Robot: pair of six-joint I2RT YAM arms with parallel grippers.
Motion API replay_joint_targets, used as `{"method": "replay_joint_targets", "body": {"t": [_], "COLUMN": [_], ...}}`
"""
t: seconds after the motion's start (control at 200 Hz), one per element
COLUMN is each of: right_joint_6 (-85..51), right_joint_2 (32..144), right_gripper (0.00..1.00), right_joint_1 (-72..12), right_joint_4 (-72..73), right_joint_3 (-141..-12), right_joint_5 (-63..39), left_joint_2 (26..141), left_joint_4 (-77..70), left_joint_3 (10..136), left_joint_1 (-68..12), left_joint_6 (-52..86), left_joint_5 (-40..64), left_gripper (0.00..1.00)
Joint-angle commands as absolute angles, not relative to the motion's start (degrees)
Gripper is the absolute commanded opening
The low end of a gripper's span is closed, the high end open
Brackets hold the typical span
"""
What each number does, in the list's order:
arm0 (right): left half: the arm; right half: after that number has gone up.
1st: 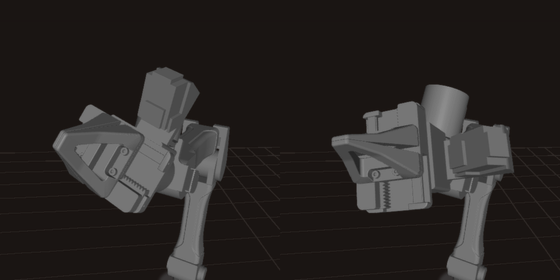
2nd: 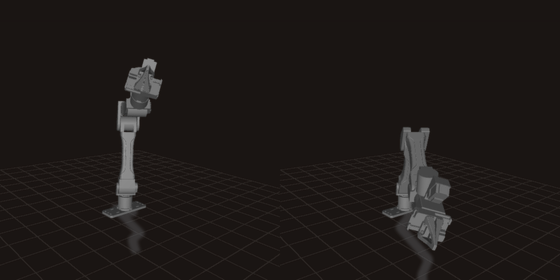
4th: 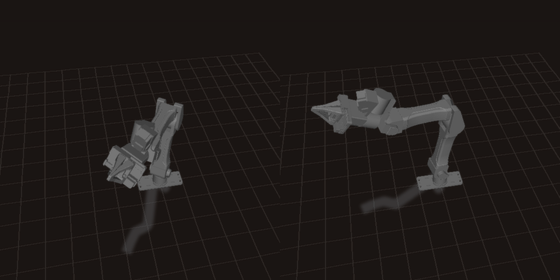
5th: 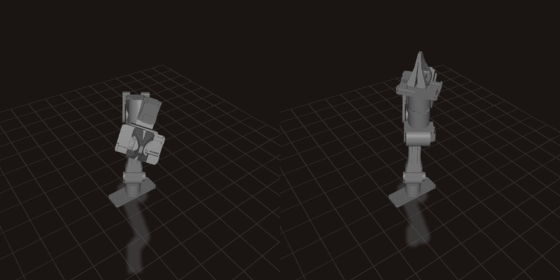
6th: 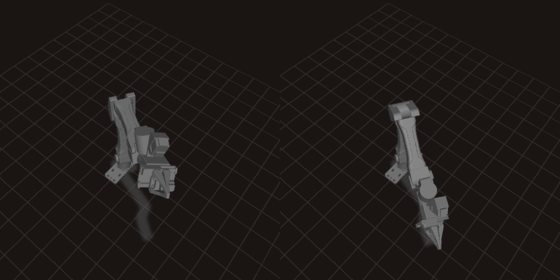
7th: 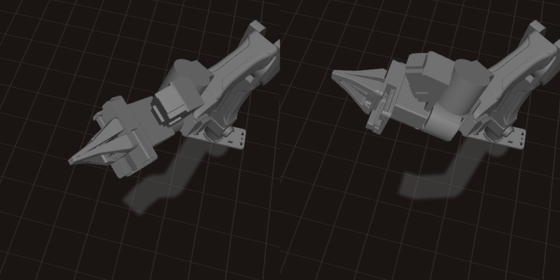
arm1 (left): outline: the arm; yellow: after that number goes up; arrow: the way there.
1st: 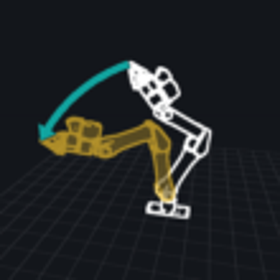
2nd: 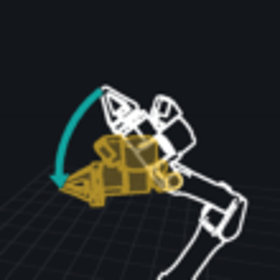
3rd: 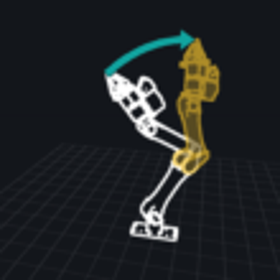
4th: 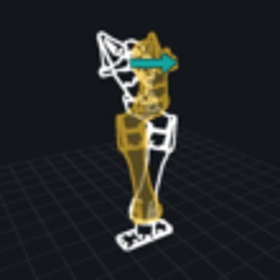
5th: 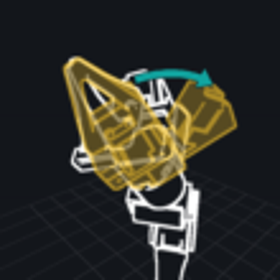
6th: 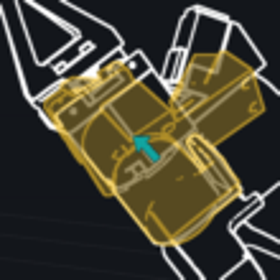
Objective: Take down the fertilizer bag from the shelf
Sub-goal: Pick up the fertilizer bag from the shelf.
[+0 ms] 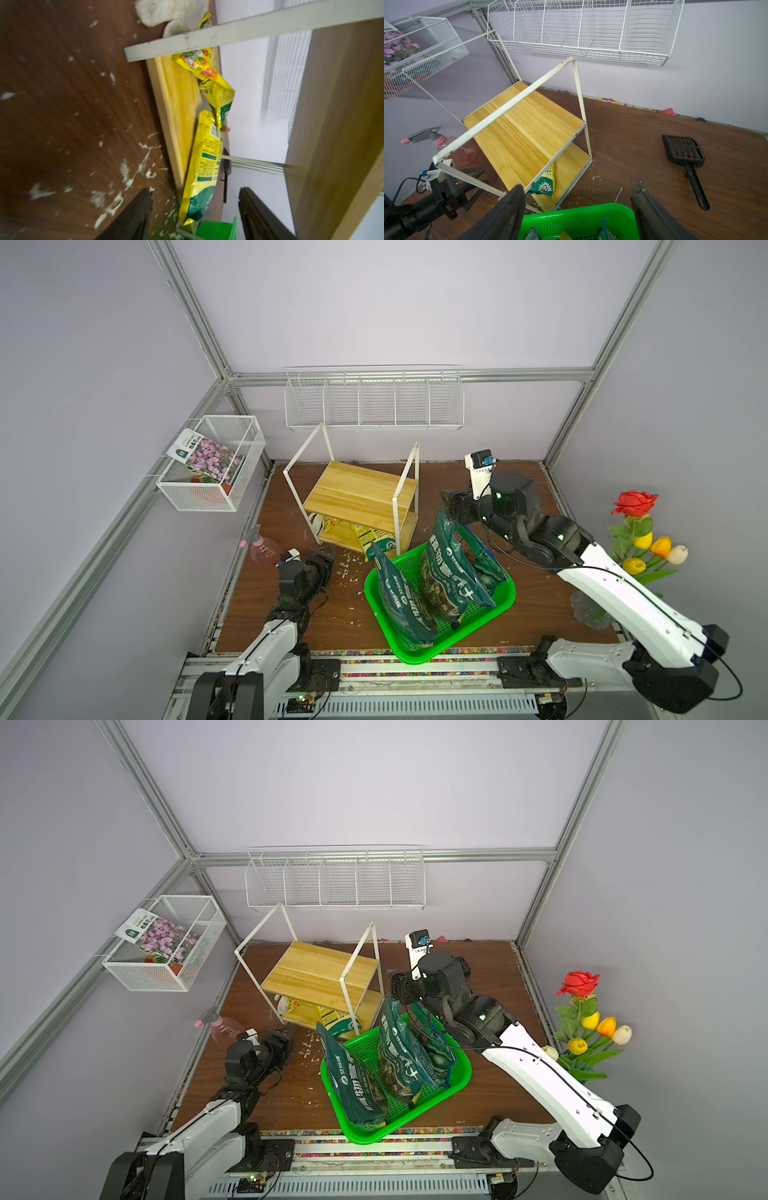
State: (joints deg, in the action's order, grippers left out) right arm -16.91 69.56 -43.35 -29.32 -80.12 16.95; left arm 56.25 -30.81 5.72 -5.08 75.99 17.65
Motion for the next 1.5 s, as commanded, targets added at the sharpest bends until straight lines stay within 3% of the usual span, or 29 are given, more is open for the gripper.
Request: {"method": "replay_joint_targets", "body": {"t": [0.0, 0.275, 0.555, 0.875, 1.495], "right_joint_6": [-16.8, -16.8, -16.3, -15.8, -14.7], "right_joint_2": [68.6, 67.5, 66.7, 67.5, 67.8], "right_gripper": [0.84, 0.84, 0.84, 0.84, 0.84], "right_joint_1": [-42.8, -42.8, -42.7, -42.5, -42.4], "right_joint_4": [-27.8, -26.2, -26.2, -26.0, -25.6], "right_joint_3": [-78.9, -77.0, -76.3, -76.1, -74.8], "right_joint_5": [17.8, 17.9, 19.1, 19.9, 21.7], "left_joint_2": [60.6, 73.8, 93.4, 94.4, 101.5], "left_joint_4": [-43.6, -53.8, -73.5, -68.8, -62.0], "left_joint_3": [7.3, 12.3, 17.3, 19.1, 26.5], "left_joint_1": [-4.7, -4.7, -4.8, -4.9, -7.8], "left_joint_6": [78.7, 81.9, 87.2, 84.4, 91.1], "left_joint_5": [19.8, 20.0, 24.1, 19.4, 12.1], "left_gripper": [0.70, 0.62, 0.50, 0.63, 0.67]}}
